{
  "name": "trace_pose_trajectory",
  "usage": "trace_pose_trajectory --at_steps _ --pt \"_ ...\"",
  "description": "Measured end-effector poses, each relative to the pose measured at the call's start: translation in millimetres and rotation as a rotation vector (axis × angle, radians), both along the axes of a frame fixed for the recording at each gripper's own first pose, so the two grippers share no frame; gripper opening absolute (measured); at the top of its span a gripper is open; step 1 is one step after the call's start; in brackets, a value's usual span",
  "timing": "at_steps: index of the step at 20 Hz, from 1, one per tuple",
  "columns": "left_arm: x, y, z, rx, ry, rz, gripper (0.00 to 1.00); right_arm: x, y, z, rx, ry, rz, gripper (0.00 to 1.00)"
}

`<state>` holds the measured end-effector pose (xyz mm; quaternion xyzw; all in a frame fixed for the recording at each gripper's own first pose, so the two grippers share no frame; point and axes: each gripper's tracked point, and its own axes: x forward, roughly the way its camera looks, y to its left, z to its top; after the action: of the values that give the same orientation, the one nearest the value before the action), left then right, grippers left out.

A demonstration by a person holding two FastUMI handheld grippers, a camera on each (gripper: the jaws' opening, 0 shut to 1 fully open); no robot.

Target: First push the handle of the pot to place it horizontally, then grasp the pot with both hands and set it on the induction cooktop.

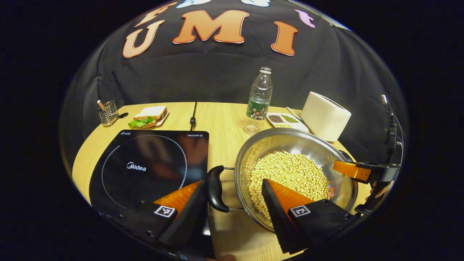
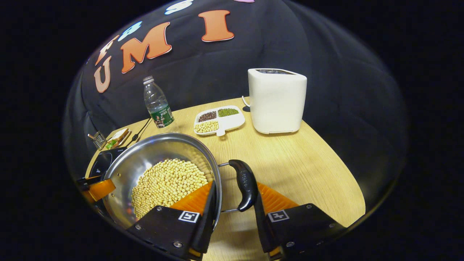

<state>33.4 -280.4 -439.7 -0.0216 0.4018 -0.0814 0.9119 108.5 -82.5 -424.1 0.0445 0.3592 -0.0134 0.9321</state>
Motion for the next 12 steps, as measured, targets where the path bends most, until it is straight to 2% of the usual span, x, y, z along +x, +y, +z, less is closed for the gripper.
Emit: trace_pose_trajectory --at_steps 2,4,6,7,9,11,12 --pt "4.6 8.8 -3.4 0.061 -0.002 0.017 0.98 -2.6 -3.2 0.8 -0.004 0.002 -0.005 0.54" --pt "12.2 6.0 -3.5 0.036 -0.026 0.021 0.64 -3.2 -7.7 0.1 0.000 0.001 -0.027 0.54" --pt "11.3 6.9 -3.5 0.031 -0.023 0.025 0.63 -5.9 -7.7 1.6 0.006 0.002 -0.045 0.54" --pt "9.4 7.8 -2.5 0.034 -0.028 0.029 0.59 -7.0 -8.1 2.6 0.012 0.001 -0.062 0.52" --pt "7.8 6.4 -3.3 0.045 -0.002 0.021 0.57 -12.1 -8.4 5.7 0.030 0.004 -0.086 0.49" --pt "3.5 5.7 -0.1 0.036 0.023 0.029 0.55 -15.9 -8.3 11.6 0.041 -0.002 -0.104 0.41" --pt "1.8 5.3 5.2 0.032 0.018 0.033 0.54 -17.3 -8.8 15.0 0.041 -0.007 -0.107 0.45"
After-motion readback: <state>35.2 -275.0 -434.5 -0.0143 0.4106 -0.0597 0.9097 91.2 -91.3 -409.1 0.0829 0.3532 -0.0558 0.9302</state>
